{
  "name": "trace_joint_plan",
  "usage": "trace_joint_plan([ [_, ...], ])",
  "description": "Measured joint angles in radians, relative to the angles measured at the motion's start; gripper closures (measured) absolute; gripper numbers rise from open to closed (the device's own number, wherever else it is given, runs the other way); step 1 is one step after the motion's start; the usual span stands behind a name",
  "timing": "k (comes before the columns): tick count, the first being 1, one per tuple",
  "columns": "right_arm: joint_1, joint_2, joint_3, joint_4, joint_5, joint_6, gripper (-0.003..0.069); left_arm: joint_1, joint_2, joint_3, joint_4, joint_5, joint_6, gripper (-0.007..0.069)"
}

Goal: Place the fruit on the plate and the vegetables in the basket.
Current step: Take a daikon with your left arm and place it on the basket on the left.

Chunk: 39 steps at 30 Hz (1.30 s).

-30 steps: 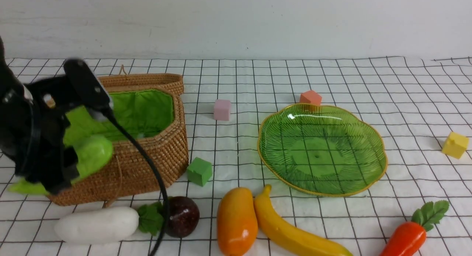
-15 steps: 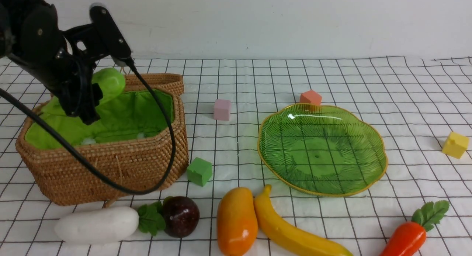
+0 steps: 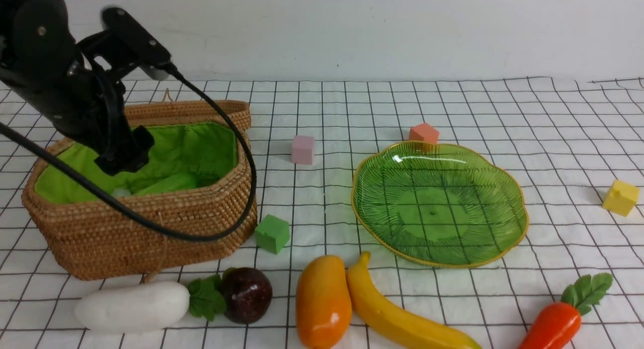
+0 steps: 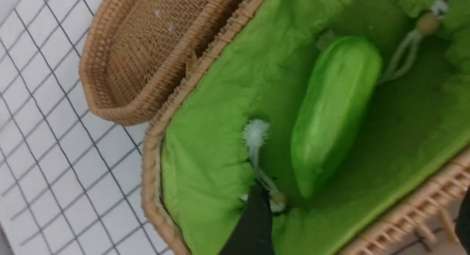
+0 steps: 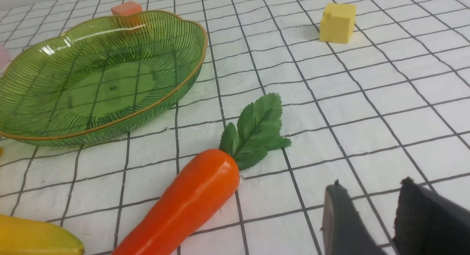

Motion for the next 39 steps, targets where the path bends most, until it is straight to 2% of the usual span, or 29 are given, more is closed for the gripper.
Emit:
trace_joint_plan([
  [1,0.000,0.000,0.000,0.000,0.000,0.000,0.0417,0.000,-0.011,0.000,-0.008,0.007,-0.002,-0.0039],
  [3,0.000,0.000,0.000,0.000,0.000,0.000,0.0417,0.000,-0.081,0.000,-0.132,0.043,-0.032,-0.0020],
  [6,0.000,0.000,0.000,0.000,0.000,0.000,0.0417,0.000,-0.162,0.000,-0.243,0.118,-0.042,0.0017],
  [7,0.000,0.000,0.000,0.000,0.000,0.000,0.0417,0.000,-0.171,0.000,-0.246,0.125,-0.041,0.0022],
  [10,0.000,0.000,0.000,0.000,0.000,0.000,0.0417,0.000,-0.233,0.050,-0.212,0.272,0.038,0.0056],
  [13,0.000,0.000,0.000,0.000,0.000,0.000,0.0417,0.000,-0.245,0.132,-0.175,0.308,0.120,0.0064],
  [16,0.000,0.000,0.000,0.000,0.000,0.000,0.0417,0.000,-0.235,0.318,-0.138,0.218,0.272,0.0064],
  [18,0.000,0.000,0.000,0.000,0.000,0.000,0.0417,0.000,-0.232,0.361,-0.135,0.170,0.304,0.0064],
  [19,0.000,0.000,0.000,0.000,0.000,0.000,0.0417,0.000,-0.230,0.409,-0.135,0.089,0.327,0.0064],
  [22,0.000,0.000,0.000,0.000,0.000,0.000,0.0417,0.000,-0.215,0.465,-0.132,-0.056,0.347,0.0064],
  [24,0.000,0.000,0.000,0.000,0.000,0.000,0.0417,0.000,-0.196,0.468,-0.132,-0.097,0.351,0.0064],
  [39,0.000,0.000,0.000,0.000,0.000,0.000,0.0417,0.000,0.051,0.468,-0.143,-0.182,0.355,0.0064],
])
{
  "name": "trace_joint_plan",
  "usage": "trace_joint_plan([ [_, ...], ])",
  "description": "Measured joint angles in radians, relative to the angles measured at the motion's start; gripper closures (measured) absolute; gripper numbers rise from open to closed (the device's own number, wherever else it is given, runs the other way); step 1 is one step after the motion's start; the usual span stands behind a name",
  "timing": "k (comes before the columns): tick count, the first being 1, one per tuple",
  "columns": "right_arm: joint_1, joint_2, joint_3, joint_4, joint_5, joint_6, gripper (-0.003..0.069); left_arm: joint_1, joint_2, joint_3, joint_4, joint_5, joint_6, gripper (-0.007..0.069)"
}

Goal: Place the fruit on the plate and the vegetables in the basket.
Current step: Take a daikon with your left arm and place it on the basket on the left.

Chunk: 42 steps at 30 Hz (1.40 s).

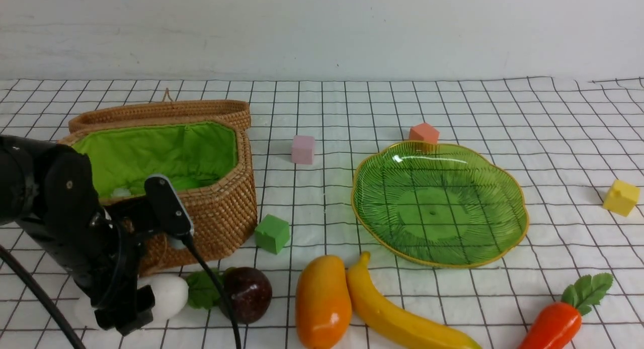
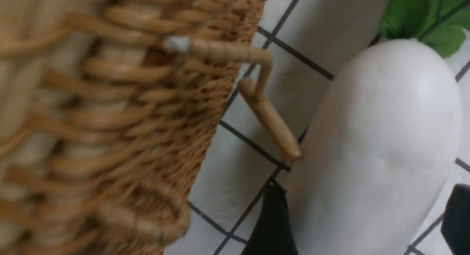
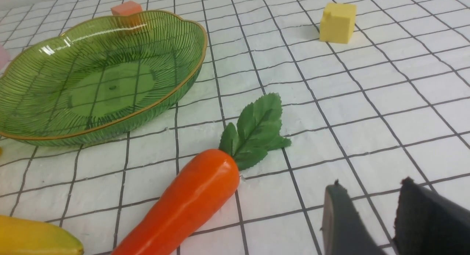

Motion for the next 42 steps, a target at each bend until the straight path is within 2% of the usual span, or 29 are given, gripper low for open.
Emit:
trace_joint_plan([
  [3,0.000,0.000,0.000,0.000,0.000,0.000,0.0417,0.000,0.016,0.000,0.000,0.013,0.000,0.0091],
  [7,0.000,0.000,0.000,0.000,0.000,0.000,0.0417,0.000,0.010,0.000,0.000,0.048,0.000,0.0193],
  [13,0.000,0.000,0.000,0.000,0.000,0.000,0.0417,0.000,-0.048,0.000,-0.022,0.125,-0.015,0.0193],
  [19,0.000,0.000,0.000,0.000,0.000,0.000,0.0417,0.000,-0.214,0.000,-0.032,0.229,-0.022,0.0193],
  [24,0.000,0.000,0.000,0.000,0.000,0.000,0.0417,0.000,-0.380,0.000,0.090,0.219,-0.023,0.0193],
  [28,0.000,0.000,0.000,0.000,0.000,0.000,0.0417,0.000,-0.468,0.000,0.313,-0.022,-0.097,0.0193],
  [29,0.000,0.000,0.000,0.000,0.000,0.000,0.0417,0.000,-0.467,0.000,0.322,-0.022,-0.102,0.0193],
  [32,0.000,0.000,0.000,0.000,0.000,0.000,0.0417,0.000,-0.433,0.000,0.455,-0.258,-0.193,0.0193],
  [34,0.000,0.000,0.000,0.000,0.000,0.000,0.0417,0.000,-0.408,0.000,0.487,-0.316,-0.220,0.0193],
  [36,0.000,0.000,0.000,0.000,0.000,0.000,0.0417,0.000,-0.310,0.000,0.575,-0.441,-0.299,0.0193],
  [42,0.000,0.000,0.000,0.000,0.000,0.000,0.0417,0.000,-0.161,0.001,0.677,-0.464,-0.455,0.0193],
])
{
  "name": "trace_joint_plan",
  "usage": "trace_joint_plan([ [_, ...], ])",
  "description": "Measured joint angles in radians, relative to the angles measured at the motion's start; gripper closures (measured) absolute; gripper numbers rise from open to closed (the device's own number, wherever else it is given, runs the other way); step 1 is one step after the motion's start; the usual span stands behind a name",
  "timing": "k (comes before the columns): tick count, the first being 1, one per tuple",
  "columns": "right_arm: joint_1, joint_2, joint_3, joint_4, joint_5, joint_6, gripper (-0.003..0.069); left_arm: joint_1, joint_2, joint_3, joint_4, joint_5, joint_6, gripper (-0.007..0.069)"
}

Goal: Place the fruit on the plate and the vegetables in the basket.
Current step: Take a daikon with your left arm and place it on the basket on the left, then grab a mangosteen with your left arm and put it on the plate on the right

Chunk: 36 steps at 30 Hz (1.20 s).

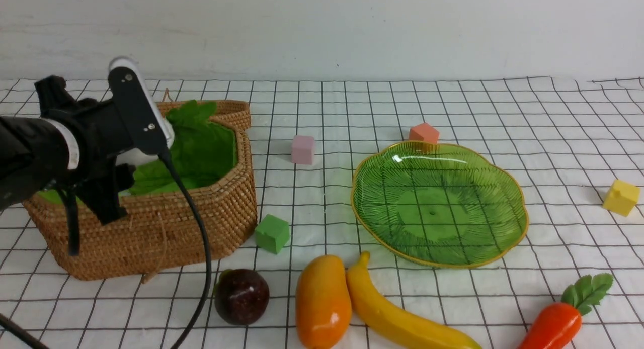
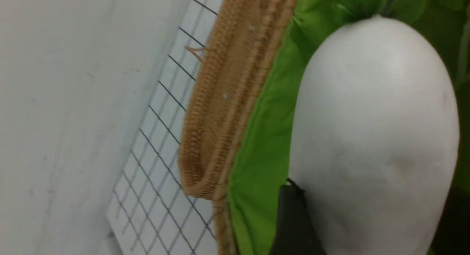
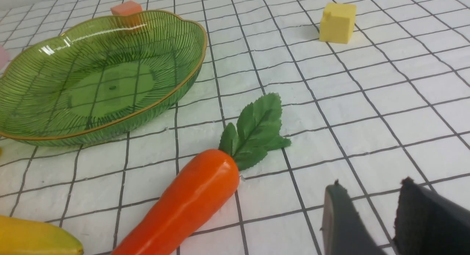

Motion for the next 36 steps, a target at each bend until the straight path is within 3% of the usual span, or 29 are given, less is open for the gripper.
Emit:
trace_joint_plan([
  [5,0.000,0.000,0.000,0.000,0.000,0.000,0.0417,0.000,0.031,0.000,0.019,-0.005,-0.110,0.0147],
  [10,0.000,0.000,0.000,0.000,0.000,0.000,0.0417,0.000,0.010,0.000,0.020,0.039,-0.187,-0.0024],
  [15,0.000,0.000,0.000,0.000,0.000,0.000,0.0417,0.000,-0.030,0.000,0.013,0.107,-0.230,-0.0042],
  [19,0.000,0.000,0.000,0.000,0.000,0.000,0.0417,0.000,-0.106,0.000,-0.135,0.212,-0.360,0.0023],
  [23,0.000,0.000,0.000,0.000,0.000,0.000,0.0417,0.000,-0.224,0.000,-0.441,0.427,-0.598,0.0150],
  [25,0.000,0.000,0.000,0.000,0.000,0.000,0.0417,0.000,-0.242,0.000,-0.515,0.483,-0.638,0.0176],
  [26,0.000,0.000,0.000,0.000,0.000,0.000,0.0417,0.000,-0.258,0.000,-0.615,0.557,-0.674,0.0204],
  [29,0.000,0.000,0.000,0.000,0.000,0.000,0.0417,0.000,-0.254,0.000,-0.817,0.679,-0.663,0.0225],
  [31,0.000,0.000,0.000,0.000,0.000,0.000,0.0417,0.000,-0.246,0.000,-0.859,0.692,-0.634,0.0223],
  [36,0.000,0.000,0.000,0.000,0.000,0.000,0.0417,-0.007,-0.140,-0.006,-1.010,0.693,-0.492,0.0125],
])
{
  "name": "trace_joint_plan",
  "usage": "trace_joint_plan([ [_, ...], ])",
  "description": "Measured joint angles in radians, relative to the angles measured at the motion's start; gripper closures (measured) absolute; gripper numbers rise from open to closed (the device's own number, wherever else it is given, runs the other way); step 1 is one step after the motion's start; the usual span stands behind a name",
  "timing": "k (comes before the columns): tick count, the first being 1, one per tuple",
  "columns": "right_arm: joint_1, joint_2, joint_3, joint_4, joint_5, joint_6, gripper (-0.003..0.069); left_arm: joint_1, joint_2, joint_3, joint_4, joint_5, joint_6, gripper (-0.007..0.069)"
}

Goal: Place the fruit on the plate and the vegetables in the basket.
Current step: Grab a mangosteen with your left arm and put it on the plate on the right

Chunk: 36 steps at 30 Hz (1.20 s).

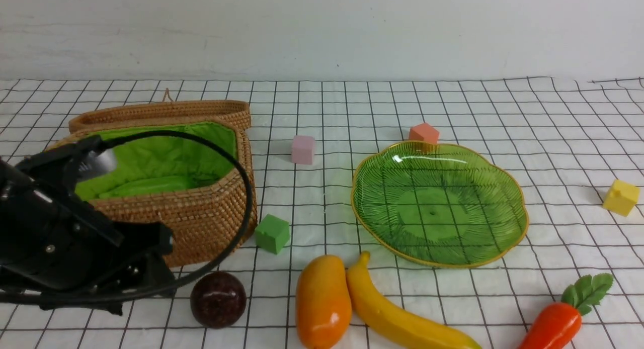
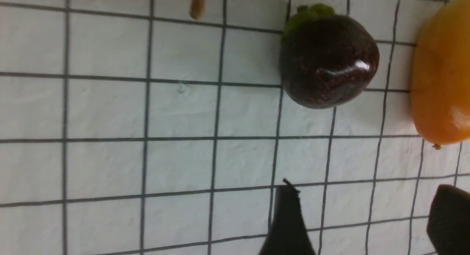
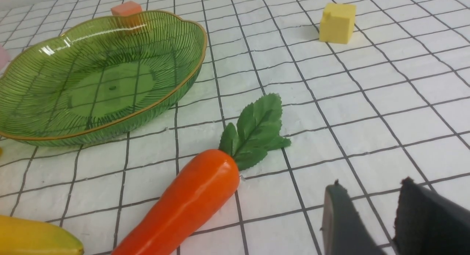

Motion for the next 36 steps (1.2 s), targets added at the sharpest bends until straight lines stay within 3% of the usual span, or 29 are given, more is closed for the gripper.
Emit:
trace_joint_plan([
  [5,0.000,0.000,0.000,0.000,0.000,0.000,0.0417,-0.110,0.125,-0.072,0.046,0.001,0.010,0.0007],
  [7,0.000,0.000,0.000,0.000,0.000,0.000,0.0417,-0.172,0.187,-0.130,0.124,0.001,-0.073,-0.0026],
  [8,0.000,0.000,0.000,0.000,0.000,0.000,0.0417,-0.176,0.187,-0.136,0.132,0.002,-0.085,-0.0027],
  [12,0.000,0.000,0.000,0.000,0.000,0.000,0.0417,-0.242,0.317,-0.231,0.289,0.015,-0.320,-0.0036],
  [20,0.000,0.000,0.000,0.000,0.000,0.000,0.0417,-0.266,0.492,-0.260,0.318,0.024,-0.380,0.0014],
  [25,0.000,0.000,0.000,0.000,0.000,0.000,0.0417,-0.266,0.499,-0.267,0.300,0.033,-0.321,0.0109],
  [27,0.000,0.000,0.000,0.000,0.000,0.000,0.0417,-0.266,0.490,-0.284,0.282,0.045,-0.284,0.0242],
  [29,0.000,0.000,0.000,0.000,0.000,0.000,0.0417,-0.266,0.484,-0.292,0.280,0.046,-0.276,0.0316],
  [30,0.000,0.000,0.000,0.000,0.000,0.000,0.0417,-0.266,0.477,-0.304,0.277,0.056,-0.271,0.0417],
  [33,0.000,0.000,0.000,0.000,0.000,0.000,0.0417,-0.266,0.462,-0.325,0.276,0.078,-0.264,0.0597],
  [36,0.000,0.000,0.000,0.000,0.000,0.000,0.0417,-0.266,0.447,-0.348,0.276,0.094,-0.264,0.0638],
])
